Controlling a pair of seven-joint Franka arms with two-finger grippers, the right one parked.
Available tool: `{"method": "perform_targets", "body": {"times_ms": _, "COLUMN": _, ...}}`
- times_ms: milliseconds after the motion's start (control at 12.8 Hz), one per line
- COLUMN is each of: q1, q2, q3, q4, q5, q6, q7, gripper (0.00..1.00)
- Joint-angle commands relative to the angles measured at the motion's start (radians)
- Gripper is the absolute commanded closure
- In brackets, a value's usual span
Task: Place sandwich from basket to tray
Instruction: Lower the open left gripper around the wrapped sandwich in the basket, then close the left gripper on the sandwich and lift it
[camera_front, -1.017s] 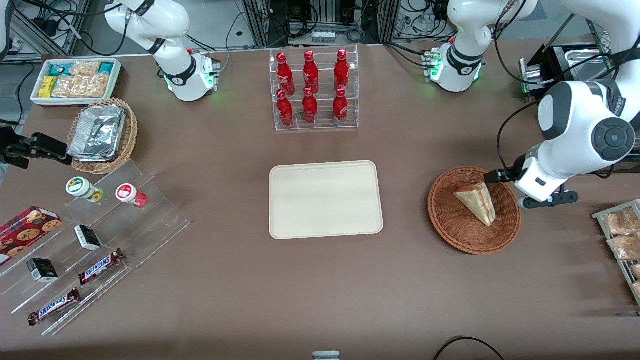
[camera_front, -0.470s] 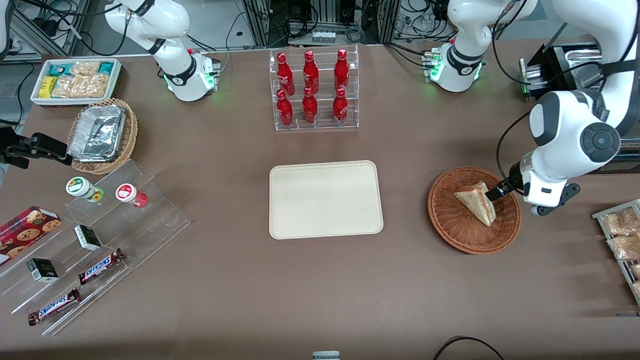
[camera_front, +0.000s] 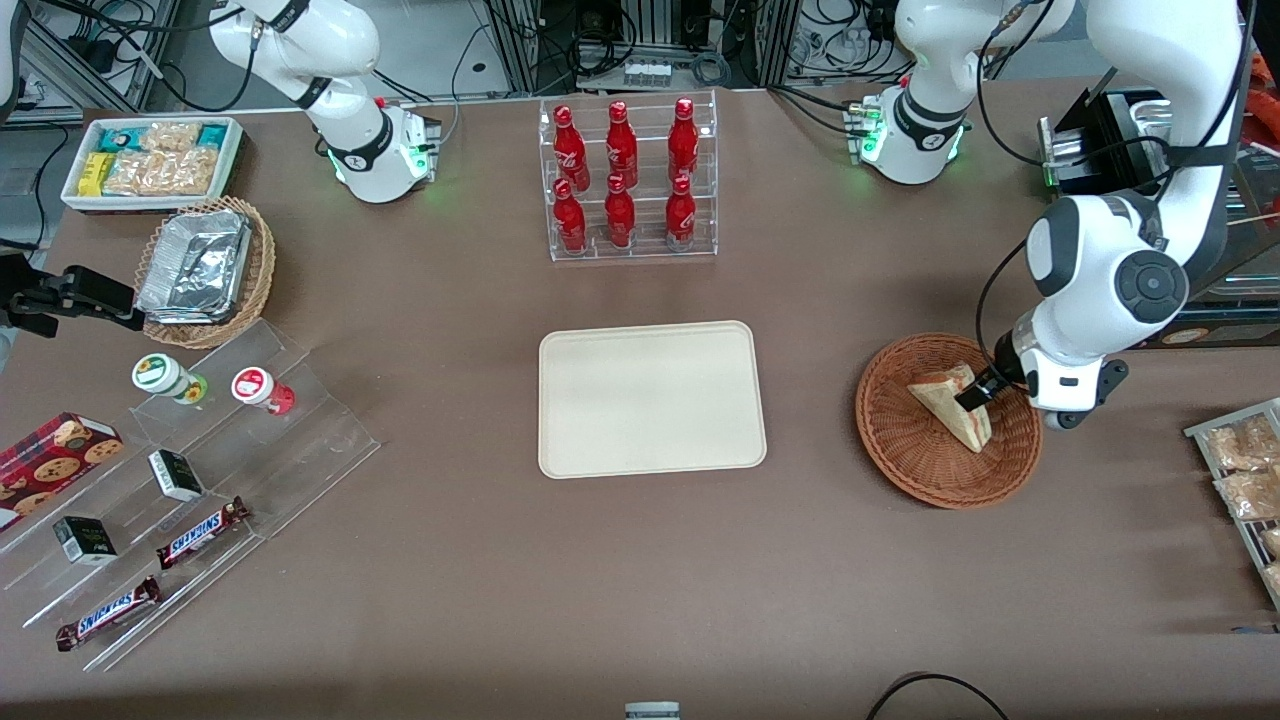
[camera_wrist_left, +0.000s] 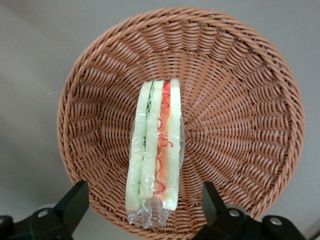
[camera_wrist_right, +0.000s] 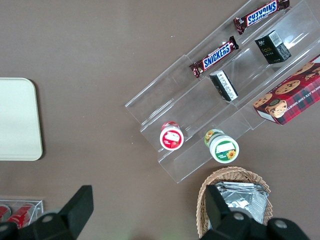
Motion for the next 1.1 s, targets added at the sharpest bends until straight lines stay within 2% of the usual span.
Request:
{"method": "perform_targets", "body": {"times_ms": 0, "q1": -0.002, "q2": 0.017, "q3": -0.006, "q4": -0.013, "q5": 0.013, "q6": 0.047, "q7": -0.055, "gripper": 0.0}}
{"method": "perform_targets", "body": {"times_ms": 470, "q1": -0.019, "q2": 0.055, "q3": -0.007, "q4": -0.069, "q5": 0.014, "q6": 0.155, "q7": -0.088, "gripper": 0.0}}
{"method": "perform_targets", "body": {"times_ms": 548, "q1": -0.019, "q2": 0.06, "q3": -0.007, "q4": -0.079, "q5": 0.014, "q6": 0.165, "q7": -0.088, "gripper": 0.04}}
{"method": "perform_targets", "body": {"times_ms": 704, "q1": -0.022, "q2": 0.055, "q3": -0.006, "q4": -0.097, "q5": 0.014, "q6": 0.175, "q7": -0.088, "gripper": 0.79}}
{"method": "perform_targets", "body": {"times_ms": 783, "q1": -0.022, "q2": 0.049, "q3": -0.006, "q4": -0.099, "q5": 0.016, "q6": 0.167, "q7": -0.085, "gripper": 0.99}}
{"method": "perform_targets", "body": {"times_ms": 1017, "q1": -0.022, "q2": -0.023, "q3": -0.007, "q4": -0.086, "q5": 0.017, "q6": 0.055, "q7": -0.072, "gripper": 1.0}}
